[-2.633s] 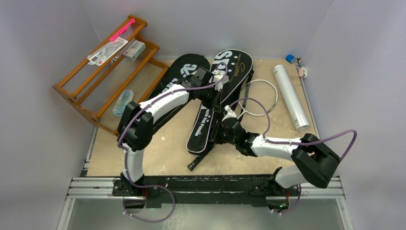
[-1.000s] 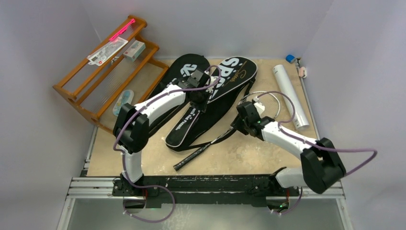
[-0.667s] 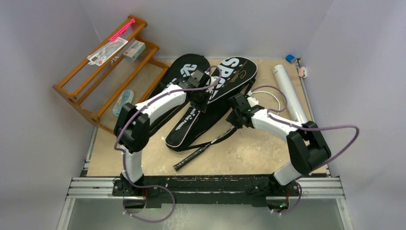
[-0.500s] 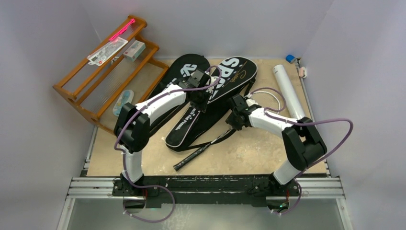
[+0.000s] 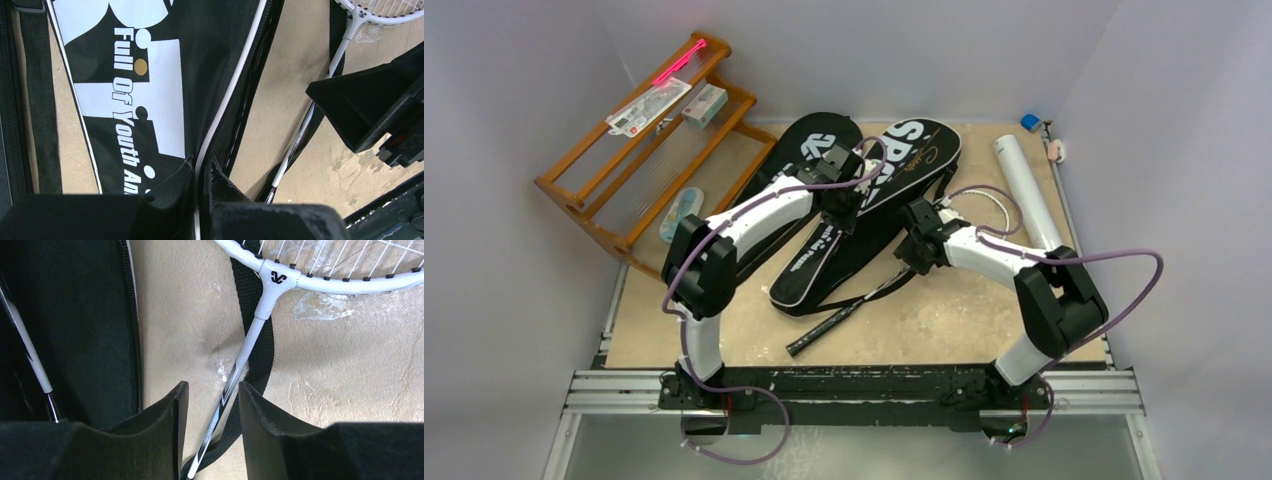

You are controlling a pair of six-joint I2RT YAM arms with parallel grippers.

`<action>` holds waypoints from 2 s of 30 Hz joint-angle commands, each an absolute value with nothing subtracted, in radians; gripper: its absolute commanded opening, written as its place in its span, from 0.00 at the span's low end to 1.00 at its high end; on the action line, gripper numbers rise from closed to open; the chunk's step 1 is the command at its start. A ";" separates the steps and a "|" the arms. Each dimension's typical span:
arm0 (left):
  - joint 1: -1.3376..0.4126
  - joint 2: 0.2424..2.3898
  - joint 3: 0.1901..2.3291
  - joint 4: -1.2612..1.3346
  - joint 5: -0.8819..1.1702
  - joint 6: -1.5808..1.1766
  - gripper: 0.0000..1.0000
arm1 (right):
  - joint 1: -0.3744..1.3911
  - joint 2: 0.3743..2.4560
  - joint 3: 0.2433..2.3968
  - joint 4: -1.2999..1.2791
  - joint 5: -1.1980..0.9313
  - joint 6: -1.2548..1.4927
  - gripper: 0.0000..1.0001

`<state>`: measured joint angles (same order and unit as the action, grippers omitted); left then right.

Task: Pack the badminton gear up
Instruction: Pick up the racket from the center of the board.

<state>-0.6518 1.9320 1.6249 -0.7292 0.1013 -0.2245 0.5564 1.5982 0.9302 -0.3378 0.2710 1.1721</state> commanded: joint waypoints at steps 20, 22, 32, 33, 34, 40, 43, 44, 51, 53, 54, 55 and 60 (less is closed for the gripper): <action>-0.651 1.930 1.675 -0.740 0.117 -0.213 0.00 | 0.561 1.525 0.950 -0.454 0.320 1.188 0.00; -0.651 1.930 1.675 -0.739 0.115 -0.213 0.00 | 0.561 1.434 0.948 -0.486 0.362 1.183 0.00; -0.651 1.930 1.677 -0.738 0.130 -0.213 0.00 | 0.561 1.231 0.935 -0.652 0.279 1.050 0.00; -0.651 1.929 1.677 -0.738 0.132 -0.213 0.00 | 0.561 1.219 0.928 -0.657 0.278 1.025 0.00; -0.652 1.926 1.677 -0.737 0.134 -0.213 0.00 | 0.561 1.205 0.917 -0.660 0.272 0.999 0.00; -0.654 1.910 1.669 -0.729 0.135 -0.216 0.00 | 0.561 1.046 0.806 -0.673 0.173 0.926 0.00; -0.654 1.906 1.669 -0.729 0.136 -0.216 0.00 | 0.562 0.978 0.769 -0.672 0.143 0.897 0.00; -0.654 1.905 1.669 -0.729 0.138 -0.216 0.00 | 0.562 0.963 0.756 -0.663 0.127 0.890 0.00; -0.655 1.891 1.665 -0.721 0.171 -0.215 0.00 | 0.561 0.987 0.764 -0.600 0.051 0.859 0.00; -0.655 1.887 1.663 -0.719 0.160 -0.215 0.00 | 0.561 1.035 0.778 -0.598 0.019 0.850 0.00; -0.656 1.888 1.662 -0.719 0.158 -0.215 0.00 | 0.561 1.062 0.788 -0.603 0.009 0.843 0.00; -0.655 1.887 1.662 -0.719 0.157 -0.215 0.00 | 0.561 1.087 0.796 -0.610 0.003 0.838 0.00; -0.656 1.888 1.661 -0.718 0.160 -0.218 0.00 | 0.561 1.137 0.792 -0.628 0.011 0.842 0.00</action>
